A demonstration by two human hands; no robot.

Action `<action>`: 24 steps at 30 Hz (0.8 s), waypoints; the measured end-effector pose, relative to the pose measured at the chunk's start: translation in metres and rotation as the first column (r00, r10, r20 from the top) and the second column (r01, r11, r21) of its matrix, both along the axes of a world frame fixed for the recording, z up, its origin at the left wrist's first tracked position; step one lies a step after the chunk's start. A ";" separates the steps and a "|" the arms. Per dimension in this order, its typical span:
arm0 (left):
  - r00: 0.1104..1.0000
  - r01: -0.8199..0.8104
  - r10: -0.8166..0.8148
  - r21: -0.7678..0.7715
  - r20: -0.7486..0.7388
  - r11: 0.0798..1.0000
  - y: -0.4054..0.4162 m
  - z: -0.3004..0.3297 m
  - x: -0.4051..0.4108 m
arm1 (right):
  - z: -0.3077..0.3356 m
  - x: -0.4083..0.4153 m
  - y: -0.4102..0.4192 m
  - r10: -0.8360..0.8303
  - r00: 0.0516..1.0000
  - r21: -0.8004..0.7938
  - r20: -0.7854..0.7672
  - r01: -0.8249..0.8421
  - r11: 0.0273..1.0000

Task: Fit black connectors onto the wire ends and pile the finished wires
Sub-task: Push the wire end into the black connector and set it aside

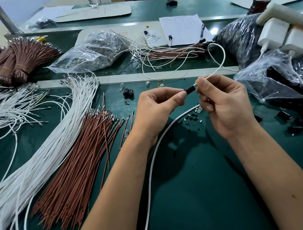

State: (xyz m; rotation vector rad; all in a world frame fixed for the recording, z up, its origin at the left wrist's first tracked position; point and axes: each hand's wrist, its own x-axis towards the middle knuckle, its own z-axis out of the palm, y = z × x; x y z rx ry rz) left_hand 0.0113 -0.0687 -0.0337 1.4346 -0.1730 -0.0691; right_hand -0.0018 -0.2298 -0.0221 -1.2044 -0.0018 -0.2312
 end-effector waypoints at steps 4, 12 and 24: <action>0.999 0.019 -0.020 -0.028 -0.038 0.999 0.001 0.001 0.000 | -0.002 0.000 0.002 0.022 0.999 -0.018 0.028 -0.022 1.000; 0.996 0.065 -0.069 -0.058 -0.063 0.996 0.005 0.000 0.001 | -0.001 0.001 0.000 0.085 0.996 0.013 -0.026 -0.084 0.996; 0.996 0.000 -0.002 0.017 0.091 1.000 0.000 -0.004 0.002 | -0.002 0.001 0.000 0.052 0.992 0.082 -0.118 -0.043 0.996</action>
